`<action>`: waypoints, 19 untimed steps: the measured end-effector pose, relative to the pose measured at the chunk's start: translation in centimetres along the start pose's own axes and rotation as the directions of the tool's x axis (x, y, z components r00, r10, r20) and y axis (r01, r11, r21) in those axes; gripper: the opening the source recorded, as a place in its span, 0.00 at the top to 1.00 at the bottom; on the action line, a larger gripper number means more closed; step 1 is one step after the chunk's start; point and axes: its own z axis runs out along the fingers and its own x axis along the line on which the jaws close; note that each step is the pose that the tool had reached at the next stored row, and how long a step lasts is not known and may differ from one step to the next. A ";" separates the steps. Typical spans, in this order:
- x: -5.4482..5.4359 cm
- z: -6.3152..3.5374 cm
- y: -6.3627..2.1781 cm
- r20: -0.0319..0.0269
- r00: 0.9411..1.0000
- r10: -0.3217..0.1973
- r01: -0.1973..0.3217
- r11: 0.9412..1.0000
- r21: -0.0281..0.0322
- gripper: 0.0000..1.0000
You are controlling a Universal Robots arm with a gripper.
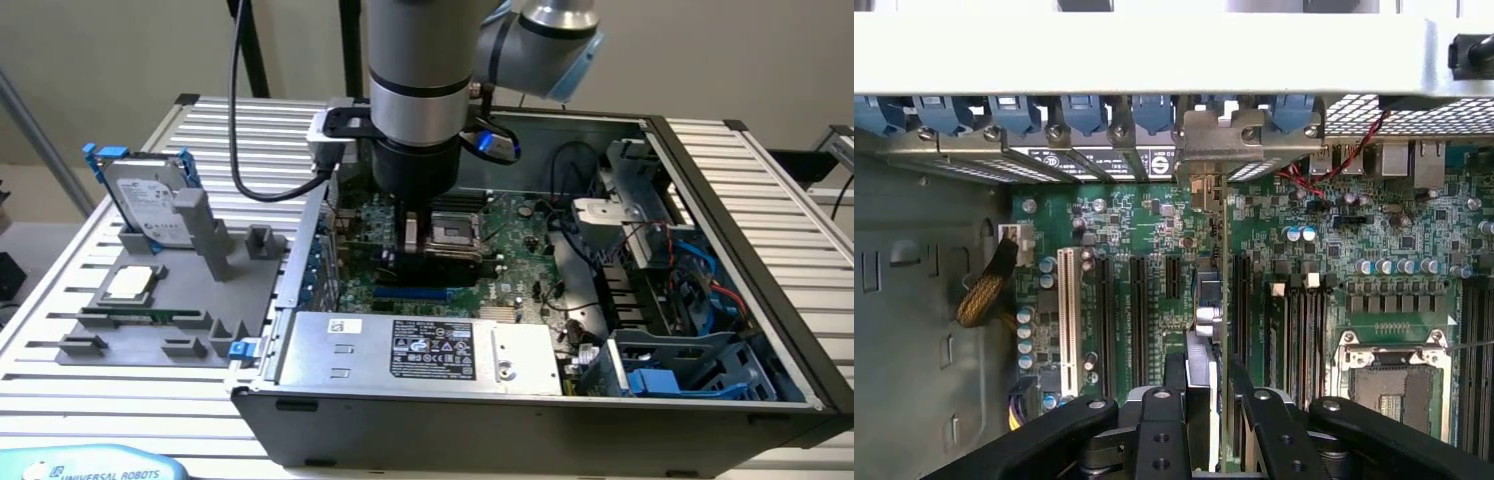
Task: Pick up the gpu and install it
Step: 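Insert the gpu into the slot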
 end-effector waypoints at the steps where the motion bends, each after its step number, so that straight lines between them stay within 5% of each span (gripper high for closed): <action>1: 0.0 0.04 0.00 0.000 1.000 0.000 0.000 1.000 0.000 0.73; 19: -0.2 1.02 0.37 0.000 1.000 0.000 0.000 1.000 0.005 0.73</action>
